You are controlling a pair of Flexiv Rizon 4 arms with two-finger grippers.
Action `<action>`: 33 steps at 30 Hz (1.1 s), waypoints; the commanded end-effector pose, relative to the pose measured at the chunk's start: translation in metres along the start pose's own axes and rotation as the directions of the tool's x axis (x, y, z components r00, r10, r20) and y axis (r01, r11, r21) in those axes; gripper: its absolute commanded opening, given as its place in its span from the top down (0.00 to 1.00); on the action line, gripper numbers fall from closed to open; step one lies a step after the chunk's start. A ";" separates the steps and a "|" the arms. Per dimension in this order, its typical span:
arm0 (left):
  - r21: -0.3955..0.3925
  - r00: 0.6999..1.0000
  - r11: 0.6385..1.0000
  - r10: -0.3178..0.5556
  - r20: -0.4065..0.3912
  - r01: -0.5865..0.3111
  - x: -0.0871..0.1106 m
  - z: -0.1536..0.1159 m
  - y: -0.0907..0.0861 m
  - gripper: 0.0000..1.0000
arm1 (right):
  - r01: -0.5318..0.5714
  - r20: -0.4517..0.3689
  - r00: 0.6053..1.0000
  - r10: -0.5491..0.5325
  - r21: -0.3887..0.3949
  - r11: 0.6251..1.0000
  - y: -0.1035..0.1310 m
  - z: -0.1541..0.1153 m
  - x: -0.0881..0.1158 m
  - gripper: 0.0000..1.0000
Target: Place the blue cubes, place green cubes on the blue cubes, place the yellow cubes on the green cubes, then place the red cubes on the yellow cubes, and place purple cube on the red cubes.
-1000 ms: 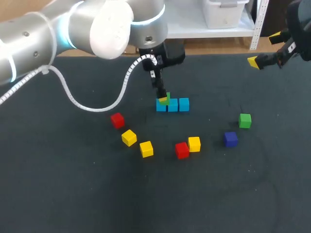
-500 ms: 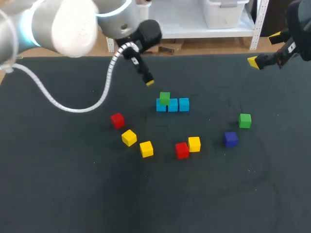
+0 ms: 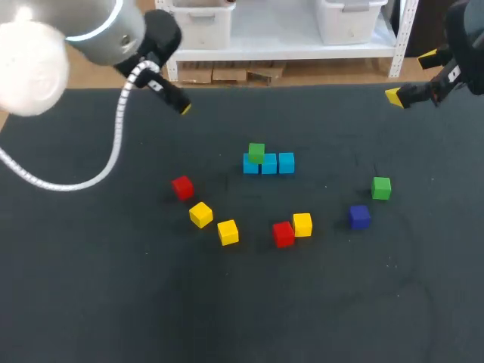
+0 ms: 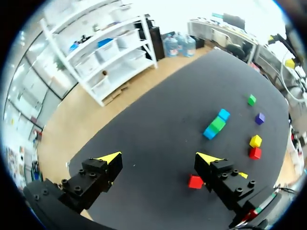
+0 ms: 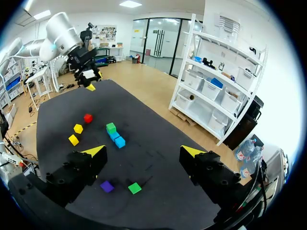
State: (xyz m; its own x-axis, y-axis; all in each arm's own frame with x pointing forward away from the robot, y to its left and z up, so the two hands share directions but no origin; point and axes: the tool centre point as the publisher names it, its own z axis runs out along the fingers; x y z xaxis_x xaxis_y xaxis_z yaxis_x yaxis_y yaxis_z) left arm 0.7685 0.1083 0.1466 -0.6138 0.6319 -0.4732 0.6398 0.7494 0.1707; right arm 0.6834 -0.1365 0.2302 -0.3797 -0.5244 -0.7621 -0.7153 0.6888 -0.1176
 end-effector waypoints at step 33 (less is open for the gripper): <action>-0.102 0.923 0.963 -0.206 0.325 0.251 0.070 -0.044 0.059 0.00 | -0.001 0.003 1.000 0.001 0.020 1.000 0.003 0.000 0.001 0.00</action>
State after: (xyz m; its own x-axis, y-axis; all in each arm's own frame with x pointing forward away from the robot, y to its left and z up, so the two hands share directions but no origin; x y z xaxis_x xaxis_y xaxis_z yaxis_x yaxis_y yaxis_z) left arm 0.7445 0.2047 0.1628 -0.5537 0.3676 -0.7472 0.4152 0.8997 0.1350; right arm 0.6834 -0.1364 0.2302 -0.3797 -0.5244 -0.7622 -0.7153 0.6888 -0.1176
